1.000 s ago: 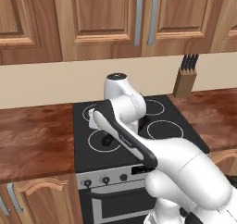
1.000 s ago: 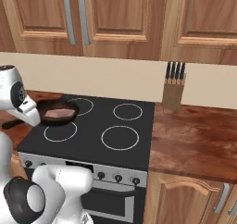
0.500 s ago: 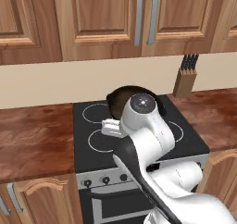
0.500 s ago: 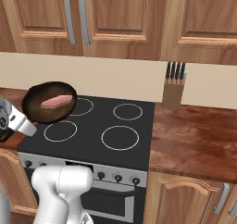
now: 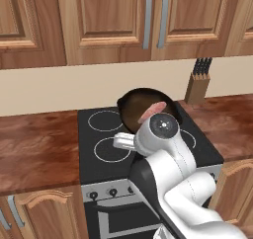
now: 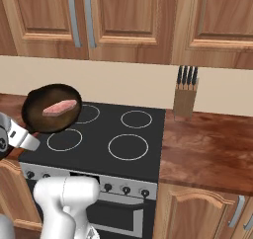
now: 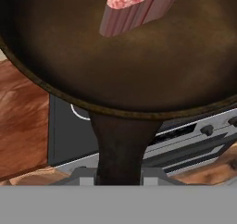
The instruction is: Pick up the pan with the steak in it and place it on the dining table. Then place the steak on the plate.
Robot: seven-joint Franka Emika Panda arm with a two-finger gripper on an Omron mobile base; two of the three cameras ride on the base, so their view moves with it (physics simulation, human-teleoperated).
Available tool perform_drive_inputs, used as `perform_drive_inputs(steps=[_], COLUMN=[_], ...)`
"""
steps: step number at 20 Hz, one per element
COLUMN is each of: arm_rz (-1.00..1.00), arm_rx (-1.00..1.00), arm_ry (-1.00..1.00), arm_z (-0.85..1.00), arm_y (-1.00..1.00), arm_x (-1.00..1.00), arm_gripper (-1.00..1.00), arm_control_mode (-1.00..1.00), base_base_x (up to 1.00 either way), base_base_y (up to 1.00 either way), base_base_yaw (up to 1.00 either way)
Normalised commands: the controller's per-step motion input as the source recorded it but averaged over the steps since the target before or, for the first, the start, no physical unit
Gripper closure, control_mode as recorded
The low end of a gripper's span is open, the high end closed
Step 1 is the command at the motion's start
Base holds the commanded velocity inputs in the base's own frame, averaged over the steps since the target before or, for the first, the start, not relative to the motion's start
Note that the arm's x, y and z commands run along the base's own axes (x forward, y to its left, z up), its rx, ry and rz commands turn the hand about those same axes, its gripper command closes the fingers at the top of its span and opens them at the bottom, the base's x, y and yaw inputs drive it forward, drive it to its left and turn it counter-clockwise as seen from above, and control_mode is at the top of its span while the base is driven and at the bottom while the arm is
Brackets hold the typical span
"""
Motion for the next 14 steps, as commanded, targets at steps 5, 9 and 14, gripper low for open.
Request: perform_drive_inputs(steps=[5,9,14], arm_rz=[0.00,0.00,0.00], arm_rx=[0.00,0.00,0.00], arm_ry=[0.00,0.00,0.00], arm_z=[-0.01,-0.01,0.00], arm_y=[0.00,0.00,0.00], arm_x=[-0.01,-0.05,0.00], arm_gripper=[1.00,1.00,1.00], arm_control_mode=[-1.00,1.00,1.00], base_base_x=[0.00,-0.36,-0.67], base_base_y=[0.00,0.00,0.00], base_base_yaw=[0.00,0.00,0.01])
